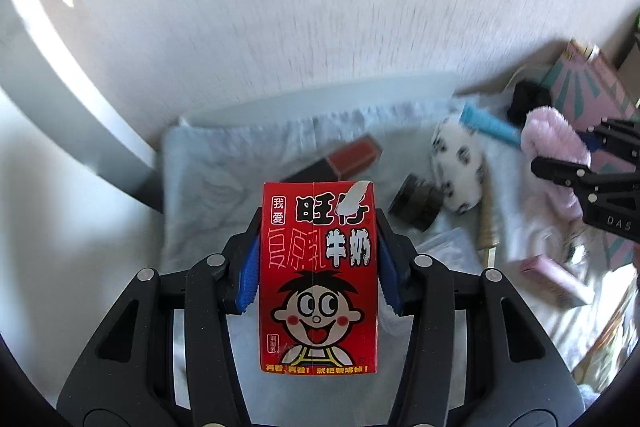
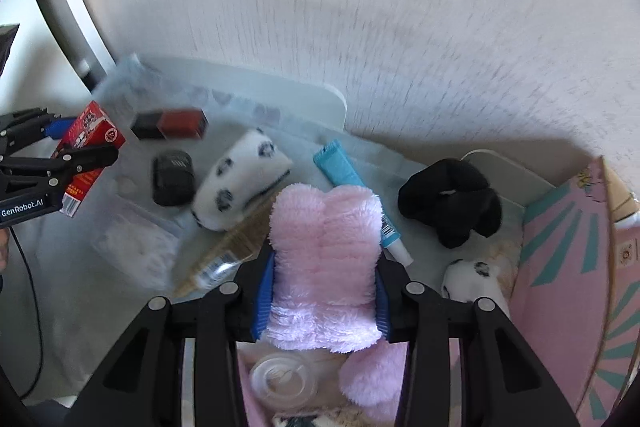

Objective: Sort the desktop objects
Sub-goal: 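Carry the milk carton and pink hair tie over the cardboard box with both grippers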

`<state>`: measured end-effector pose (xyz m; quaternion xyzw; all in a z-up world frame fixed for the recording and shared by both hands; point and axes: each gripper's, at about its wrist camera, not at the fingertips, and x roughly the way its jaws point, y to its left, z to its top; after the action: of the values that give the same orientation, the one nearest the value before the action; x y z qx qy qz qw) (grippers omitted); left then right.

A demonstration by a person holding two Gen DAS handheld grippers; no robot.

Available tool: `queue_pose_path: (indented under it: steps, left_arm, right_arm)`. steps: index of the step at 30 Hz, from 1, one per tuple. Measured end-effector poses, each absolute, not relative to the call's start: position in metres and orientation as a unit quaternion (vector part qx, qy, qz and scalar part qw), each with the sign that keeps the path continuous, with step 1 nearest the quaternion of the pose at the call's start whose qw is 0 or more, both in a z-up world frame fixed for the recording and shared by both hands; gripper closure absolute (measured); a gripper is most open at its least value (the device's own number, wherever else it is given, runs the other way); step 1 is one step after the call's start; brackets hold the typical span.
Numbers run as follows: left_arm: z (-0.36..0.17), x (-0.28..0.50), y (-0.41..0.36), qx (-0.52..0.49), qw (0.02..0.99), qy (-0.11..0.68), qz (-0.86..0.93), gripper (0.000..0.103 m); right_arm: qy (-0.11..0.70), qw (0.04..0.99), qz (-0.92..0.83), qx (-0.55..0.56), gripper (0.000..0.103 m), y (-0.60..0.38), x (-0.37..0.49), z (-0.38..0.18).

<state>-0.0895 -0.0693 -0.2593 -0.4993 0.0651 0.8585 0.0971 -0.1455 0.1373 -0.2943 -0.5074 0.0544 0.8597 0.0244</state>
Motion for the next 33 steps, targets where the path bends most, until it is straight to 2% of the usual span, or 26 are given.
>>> queue_pose_path:
  steps: [8,14,24,33]
  left_arm:
    - [-0.154,-0.078,-0.082,-0.451,0.120,0.033,0.884,0.057]
    - [-0.091,-0.056,-0.077,-0.427,0.130,0.045,0.894,0.057]
    - [-0.051,-0.037,0.001,-0.401,0.187,0.020,0.896,0.057]
    - [-0.058,-0.034,0.137,-0.406,0.269,0.030,0.873,0.057]
  right_arm:
    - [0.102,0.045,0.883,-0.457,0.065,0.141,-0.116,-0.204]
    - [0.114,0.092,0.896,-0.419,0.065,0.159,-0.074,-0.148]
    - [0.140,0.163,0.892,-0.398,0.065,0.228,0.009,-0.122]
    - [0.160,0.185,0.887,-0.391,0.065,0.281,0.072,-0.122]
